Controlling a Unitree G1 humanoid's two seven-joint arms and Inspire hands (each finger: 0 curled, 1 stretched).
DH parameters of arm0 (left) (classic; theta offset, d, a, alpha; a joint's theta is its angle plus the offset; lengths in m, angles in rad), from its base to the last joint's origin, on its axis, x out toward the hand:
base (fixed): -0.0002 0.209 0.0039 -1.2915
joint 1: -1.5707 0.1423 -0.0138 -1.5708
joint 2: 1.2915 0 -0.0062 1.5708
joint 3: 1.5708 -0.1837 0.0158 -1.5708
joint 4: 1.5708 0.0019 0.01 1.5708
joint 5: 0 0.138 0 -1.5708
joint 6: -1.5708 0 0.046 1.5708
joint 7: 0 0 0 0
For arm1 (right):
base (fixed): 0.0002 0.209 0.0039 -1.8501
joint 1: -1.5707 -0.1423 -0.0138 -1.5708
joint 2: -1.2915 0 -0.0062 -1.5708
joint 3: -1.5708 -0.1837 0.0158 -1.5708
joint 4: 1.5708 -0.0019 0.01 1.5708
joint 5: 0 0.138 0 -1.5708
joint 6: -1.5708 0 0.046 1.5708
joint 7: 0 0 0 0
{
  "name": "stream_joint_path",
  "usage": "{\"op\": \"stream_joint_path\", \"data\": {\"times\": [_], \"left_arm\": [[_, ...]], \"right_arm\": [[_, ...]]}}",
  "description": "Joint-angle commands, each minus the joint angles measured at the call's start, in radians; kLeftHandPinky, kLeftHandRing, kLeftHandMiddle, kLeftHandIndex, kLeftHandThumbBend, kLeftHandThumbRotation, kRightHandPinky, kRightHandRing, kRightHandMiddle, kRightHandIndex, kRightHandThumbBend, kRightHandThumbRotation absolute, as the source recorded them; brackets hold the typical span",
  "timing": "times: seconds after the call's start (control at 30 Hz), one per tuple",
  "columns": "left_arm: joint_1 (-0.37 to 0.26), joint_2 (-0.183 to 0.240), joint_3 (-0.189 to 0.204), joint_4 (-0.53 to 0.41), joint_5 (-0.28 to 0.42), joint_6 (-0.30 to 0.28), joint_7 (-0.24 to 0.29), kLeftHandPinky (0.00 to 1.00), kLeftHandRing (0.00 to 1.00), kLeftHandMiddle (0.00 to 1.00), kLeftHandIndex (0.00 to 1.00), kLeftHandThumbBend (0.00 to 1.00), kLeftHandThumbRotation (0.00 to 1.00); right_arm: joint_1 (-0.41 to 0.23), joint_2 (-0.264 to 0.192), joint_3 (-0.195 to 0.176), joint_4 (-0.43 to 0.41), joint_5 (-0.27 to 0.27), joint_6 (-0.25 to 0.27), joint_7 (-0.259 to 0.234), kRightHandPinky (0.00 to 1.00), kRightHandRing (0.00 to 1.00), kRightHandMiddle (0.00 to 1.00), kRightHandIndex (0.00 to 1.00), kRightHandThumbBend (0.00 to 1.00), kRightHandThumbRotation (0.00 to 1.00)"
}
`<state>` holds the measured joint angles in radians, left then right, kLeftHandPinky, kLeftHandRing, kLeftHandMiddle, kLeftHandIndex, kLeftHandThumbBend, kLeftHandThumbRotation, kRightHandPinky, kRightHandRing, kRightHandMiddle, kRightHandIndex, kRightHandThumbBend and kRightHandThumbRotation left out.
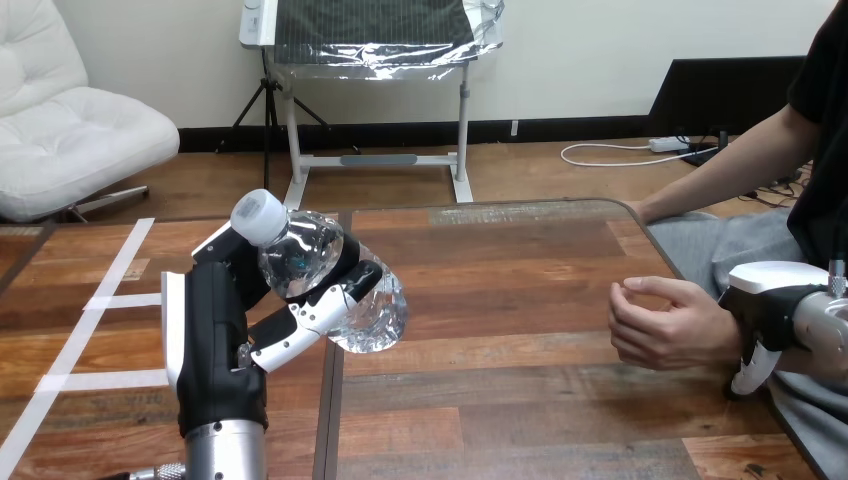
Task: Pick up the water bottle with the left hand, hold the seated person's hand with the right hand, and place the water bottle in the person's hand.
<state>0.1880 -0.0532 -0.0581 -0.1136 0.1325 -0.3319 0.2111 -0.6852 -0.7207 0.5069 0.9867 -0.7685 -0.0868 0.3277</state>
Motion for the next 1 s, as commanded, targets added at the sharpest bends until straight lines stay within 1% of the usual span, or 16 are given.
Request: {"op": "stream_joint_path", "data": {"times": [0.0,0.1,0.2,0.3,0.43,0.5,0.53,0.6,0.7,0.73,0.8,0.9,0.97], "left_arm": [[-0.043,-0.012,0.006,-0.066,0.008,-0.006,0.004,0.37,0.40,0.44,0.48,0.65,0.00],[-0.043,-0.012,0.006,-0.064,0.013,-0.008,0.007,0.37,0.40,0.44,0.49,0.65,0.00],[-0.042,-0.013,0.006,-0.067,0.013,0.001,0.008,0.38,0.41,0.44,0.49,0.65,0.00],[-0.042,-0.013,0.005,-0.068,0.015,0.002,0.008,0.38,0.41,0.45,0.49,0.65,0.00],[-0.044,-0.012,0.005,-0.064,0.011,-0.005,0.006,0.38,0.41,0.44,0.49,0.65,0.00],[-0.044,-0.012,0.004,-0.066,0.014,-0.002,0.007,0.38,0.40,0.44,0.49,0.66,0.00],[-0.044,-0.013,0.004,-0.064,0.005,-0.006,0.004,0.38,0.40,0.44,0.49,0.66,0.00],[-0.045,-0.014,0.004,-0.062,-0.007,-0.012,-0.001,0.38,0.40,0.44,0.49,0.65,0.00],[-0.045,-0.012,0.004,-0.065,0.015,-0.005,0.010,0.37,0.40,0.44,0.49,0.65,0.00],[-0.045,-0.012,0.004,-0.065,0.017,-0.004,0.011,0.37,0.40,0.44,0.49,0.65,0.00],[-0.046,-0.013,0.004,-0.065,0.016,-0.004,0.011,0.37,0.40,0.44,0.49,0.65,0.00],[-0.045,-0.014,0.003,-0.069,0.017,0.003,0.011,0.37,0.40,0.44,0.49,0.65,0.00],[-0.046,-0.013,0.002,-0.067,0.012,0.002,0.007,0.37,0.40,0.44,0.49,0.65,0.00]], "right_arm": [[0.063,0.060,0.026,0.020,0.010,-0.014,0.010,0.45,0.58,0.69,0.58,0.66,0.00],[0.059,0.060,0.034,0.029,0.002,-0.017,0.007,0.45,0.59,0.69,0.58,0.66,0.00],[0.057,0.060,0.030,0.024,0.007,-0.007,0.023,0.48,0.62,0.70,0.57,0.65,0.00],[0.070,0.046,0.022,0.014,0.017,-0.052,-0.013,0.49,0.62,0.70,0.55,0.66,0.00],[0.076,0.042,0.007,0.013,0.033,-0.051,-0.018,0.47,0.60,0.67,0.53,0.67,0.00],[0.074,0.043,0.006,0.018,0.034,-0.047,-0.015,0.50,0.62,0.69,0.52,0.66,0.00],[0.078,0.039,0.007,0.020,0.033,-0.056,-0.027,0.50,0.63,0.69,0.52,0.66,0.00],[0.082,0.033,0.008,0.020,0.032,-0.069,-0.044,0.45,0.57,0.65,0.53,0.65,0.00],[0.090,0.030,-0.002,0.014,0.046,-0.071,-0.051,0.41,0.52,0.61,0.53,0.64,0.00],[0.090,0.029,-0.001,0.011,0.044,-0.064,-0.048,0.40,0.51,0.60,0.53,0.64,0.00],[0.089,0.028,0.002,0.009,0.040,-0.056,-0.045,0.41,0.52,0.60,0.54,0.62,0.00],[0.110,0.021,-0.023,-0.010,0.065,-0.074,-0.075,0.39,0.50,0.58,0.53,0.62,0.00],[0.115,0.015,-0.024,-0.022,0.068,-0.071,-0.080,0.38,0.49,0.58,0.52,0.63,0.00]]}}
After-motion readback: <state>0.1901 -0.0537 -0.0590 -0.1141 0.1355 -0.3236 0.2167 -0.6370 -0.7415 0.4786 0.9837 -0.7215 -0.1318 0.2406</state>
